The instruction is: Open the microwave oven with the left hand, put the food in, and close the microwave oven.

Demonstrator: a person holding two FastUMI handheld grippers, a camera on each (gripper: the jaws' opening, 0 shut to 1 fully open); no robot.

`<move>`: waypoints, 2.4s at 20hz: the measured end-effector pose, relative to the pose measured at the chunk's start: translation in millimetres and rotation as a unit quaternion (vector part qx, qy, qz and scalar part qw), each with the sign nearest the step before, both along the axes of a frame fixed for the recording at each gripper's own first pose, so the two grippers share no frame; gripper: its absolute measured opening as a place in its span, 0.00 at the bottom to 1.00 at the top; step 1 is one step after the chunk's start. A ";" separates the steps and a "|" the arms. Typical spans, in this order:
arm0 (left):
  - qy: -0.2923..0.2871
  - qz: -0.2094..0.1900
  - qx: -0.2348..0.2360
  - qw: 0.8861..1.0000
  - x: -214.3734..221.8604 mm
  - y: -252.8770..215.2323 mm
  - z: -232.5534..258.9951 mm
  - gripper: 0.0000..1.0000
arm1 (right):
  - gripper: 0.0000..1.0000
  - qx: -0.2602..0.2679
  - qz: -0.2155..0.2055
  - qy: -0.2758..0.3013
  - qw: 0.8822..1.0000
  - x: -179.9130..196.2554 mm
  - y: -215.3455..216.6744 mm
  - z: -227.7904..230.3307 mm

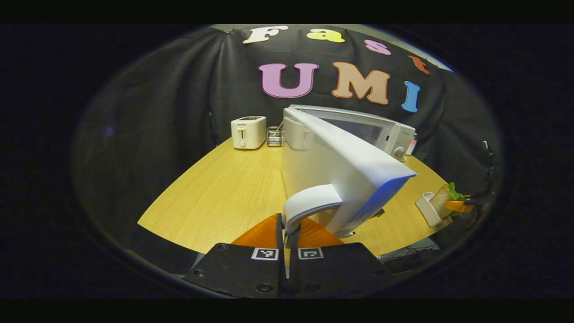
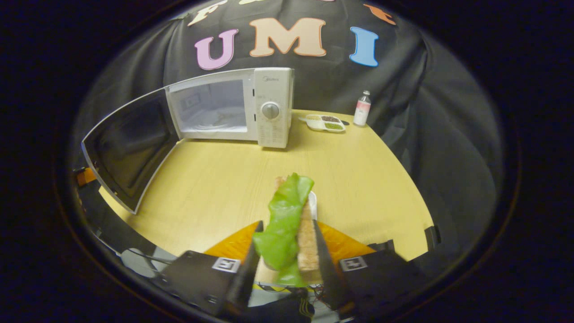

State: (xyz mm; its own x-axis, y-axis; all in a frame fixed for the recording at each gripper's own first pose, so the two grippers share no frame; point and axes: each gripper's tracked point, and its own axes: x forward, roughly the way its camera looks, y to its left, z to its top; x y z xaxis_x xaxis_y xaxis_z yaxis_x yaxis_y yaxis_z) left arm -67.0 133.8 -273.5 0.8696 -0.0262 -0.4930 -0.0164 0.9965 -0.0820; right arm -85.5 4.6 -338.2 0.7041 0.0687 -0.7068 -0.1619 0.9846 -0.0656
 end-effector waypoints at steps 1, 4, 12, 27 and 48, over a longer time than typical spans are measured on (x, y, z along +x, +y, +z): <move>-0.003 -0.003 0.004 1.000 0.0 -2.6 -0.9 0.02 | 0.43 0.004 0.000 0.004 1.000 -0.4 1.7 1.6; -0.005 -0.013 0.008 1.000 1.4 -8.8 -0.7 0.05 | 0.39 0.011 0.001 0.005 1.000 -1.2 6.1 4.2; -0.017 -0.039 0.022 0.999 1.4 -15.3 0.9 0.48 | 0.38 -0.014 0.040 -0.039 0.998 14.4 17.9 38.5; -0.064 -0.020 0.022 0.998 -35.2 18.2 55.7 0.92 | 0.38 0.190 0.050 -0.027 0.980 69.6 158.5 95.1; -0.111 -0.045 -0.056 0.991 -45.2 24.8 100.0 0.96 | 0.30 0.486 -0.228 -0.006 0.844 277.8 317.1 21.2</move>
State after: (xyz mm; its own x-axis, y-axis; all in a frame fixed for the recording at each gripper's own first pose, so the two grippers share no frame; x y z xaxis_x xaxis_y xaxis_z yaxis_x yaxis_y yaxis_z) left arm -112.3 158.6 -173.5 0.9480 -0.1515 -0.2799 0.1022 0.9778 -0.1831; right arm 192.3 321.7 -317.0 0.8210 0.3317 -0.4646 0.2426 0.5340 0.8099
